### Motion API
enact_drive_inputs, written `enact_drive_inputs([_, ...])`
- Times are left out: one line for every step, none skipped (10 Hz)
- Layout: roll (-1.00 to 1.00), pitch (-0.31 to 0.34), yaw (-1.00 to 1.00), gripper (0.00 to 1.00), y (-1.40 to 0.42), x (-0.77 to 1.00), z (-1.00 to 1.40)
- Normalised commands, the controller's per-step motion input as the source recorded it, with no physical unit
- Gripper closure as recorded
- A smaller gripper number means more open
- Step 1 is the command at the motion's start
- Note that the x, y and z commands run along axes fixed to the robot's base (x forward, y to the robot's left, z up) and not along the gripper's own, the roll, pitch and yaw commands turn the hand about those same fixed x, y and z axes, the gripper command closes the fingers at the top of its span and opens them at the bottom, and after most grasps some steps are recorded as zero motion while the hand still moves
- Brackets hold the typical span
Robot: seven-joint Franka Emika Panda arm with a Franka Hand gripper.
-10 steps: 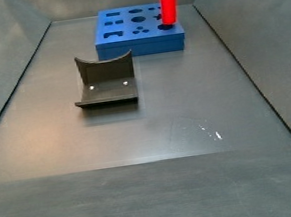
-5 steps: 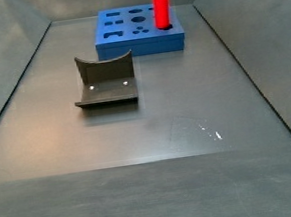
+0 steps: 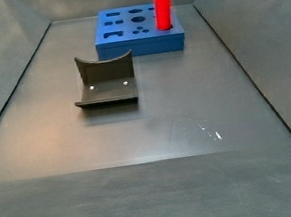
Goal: Insert the hexagon object.
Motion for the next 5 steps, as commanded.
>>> enact_drive_inputs([-0.05, -0.066, 0.05, 1.0, -0.06, -0.1, -0.16])
enact_drive_inputs([0.0, -0.086, 0.07, 1.0, -0.09, -0.09, -0.28])
enact_drive_inputs([0.0, -0.079, 0.06, 1.0, -0.11, -0.09, -0.23])
enact_drive_inputs([-0.03, -0.09, 0.1, 1.0, -0.07, -0.16, -0.13])
enact_drive_inputs([-0.07, -0.137, 0.16, 1.0, 0.0, -0.27, -0.08])
